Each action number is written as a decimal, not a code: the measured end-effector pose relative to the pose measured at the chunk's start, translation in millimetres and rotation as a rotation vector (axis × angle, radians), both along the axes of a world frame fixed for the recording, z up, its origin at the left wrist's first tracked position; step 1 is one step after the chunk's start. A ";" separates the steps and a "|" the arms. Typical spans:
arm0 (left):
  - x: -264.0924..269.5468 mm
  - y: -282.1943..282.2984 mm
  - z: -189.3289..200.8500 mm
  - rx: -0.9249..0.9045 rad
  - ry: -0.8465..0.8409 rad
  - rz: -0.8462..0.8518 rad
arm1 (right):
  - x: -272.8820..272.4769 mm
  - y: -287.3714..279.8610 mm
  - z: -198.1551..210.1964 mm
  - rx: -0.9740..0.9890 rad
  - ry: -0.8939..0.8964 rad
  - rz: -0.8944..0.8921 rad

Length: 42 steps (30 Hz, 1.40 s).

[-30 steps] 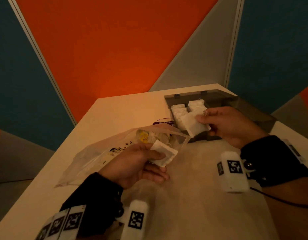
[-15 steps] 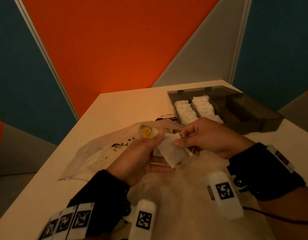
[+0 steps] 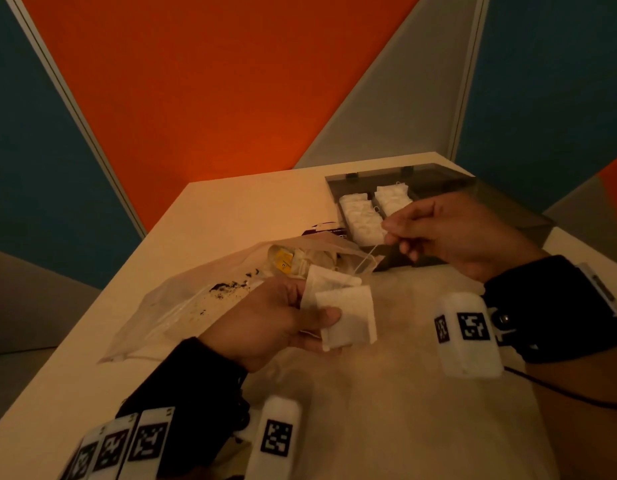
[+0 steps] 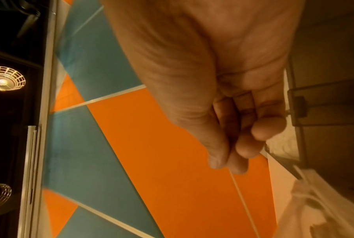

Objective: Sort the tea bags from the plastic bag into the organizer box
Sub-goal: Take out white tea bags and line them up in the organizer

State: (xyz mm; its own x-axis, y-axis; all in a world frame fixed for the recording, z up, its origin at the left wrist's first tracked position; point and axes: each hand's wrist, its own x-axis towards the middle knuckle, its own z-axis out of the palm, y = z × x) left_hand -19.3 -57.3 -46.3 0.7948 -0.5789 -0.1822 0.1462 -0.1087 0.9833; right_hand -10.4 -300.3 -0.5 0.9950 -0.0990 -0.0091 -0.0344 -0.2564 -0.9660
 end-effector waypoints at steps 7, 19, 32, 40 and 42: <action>-5.3 -1.7 4.7 -0.041 0.043 -0.069 | 7.4 -12.1 -6.6 -0.129 0.025 -0.159; -5.3 -6.7 3.4 -0.081 0.050 0.078 | -38.4 36.4 15.0 -0.537 0.233 0.283; -6.0 -14.7 3.6 -0.252 0.225 0.156 | -29.6 35.0 -22.6 0.017 0.145 0.155; -3.7 -14.6 -6.8 -0.195 0.132 0.104 | -26.9 44.0 -28.2 -0.063 0.136 0.077; -4.6 -15.2 -7.4 -0.165 0.111 0.078 | -28.1 45.3 -29.8 -0.076 0.136 0.094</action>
